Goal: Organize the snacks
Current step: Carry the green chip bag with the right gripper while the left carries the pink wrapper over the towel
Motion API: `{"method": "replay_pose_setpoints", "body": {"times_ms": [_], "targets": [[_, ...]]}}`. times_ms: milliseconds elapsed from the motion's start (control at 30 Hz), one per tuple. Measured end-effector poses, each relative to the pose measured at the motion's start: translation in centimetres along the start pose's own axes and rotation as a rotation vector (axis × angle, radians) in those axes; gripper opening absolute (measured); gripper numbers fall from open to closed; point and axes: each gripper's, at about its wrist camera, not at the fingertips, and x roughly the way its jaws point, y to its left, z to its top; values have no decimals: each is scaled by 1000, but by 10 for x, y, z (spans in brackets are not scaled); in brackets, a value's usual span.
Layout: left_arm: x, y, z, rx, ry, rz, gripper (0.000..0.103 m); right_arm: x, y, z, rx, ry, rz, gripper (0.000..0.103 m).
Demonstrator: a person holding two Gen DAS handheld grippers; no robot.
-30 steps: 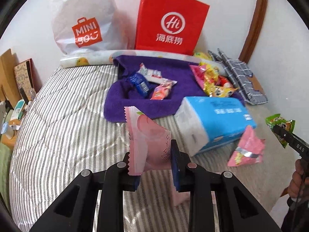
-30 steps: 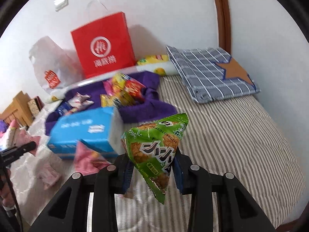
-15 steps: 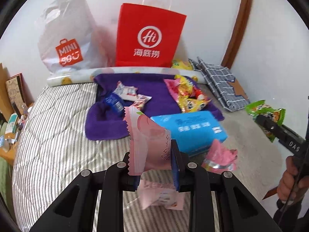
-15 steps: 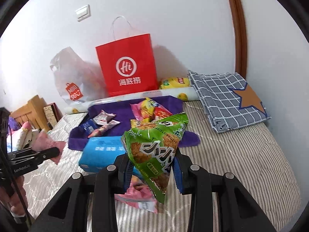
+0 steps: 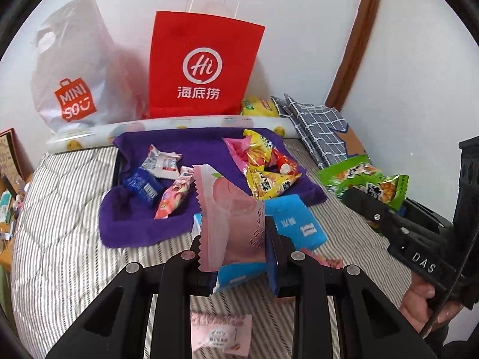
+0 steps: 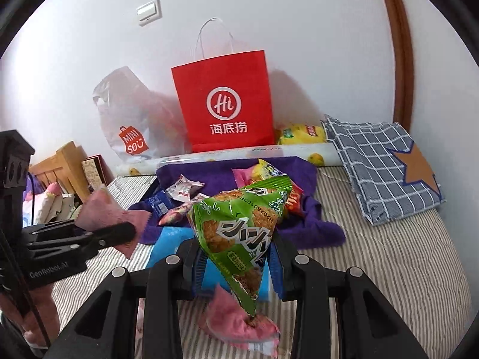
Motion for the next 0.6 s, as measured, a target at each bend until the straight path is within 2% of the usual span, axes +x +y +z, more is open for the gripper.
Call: {"method": "replay_pose_setpoints", "body": {"times_ms": [600], "targets": [[48,44,66,-59,14,9,26,78,-11,63,8,23,8,34]]}}
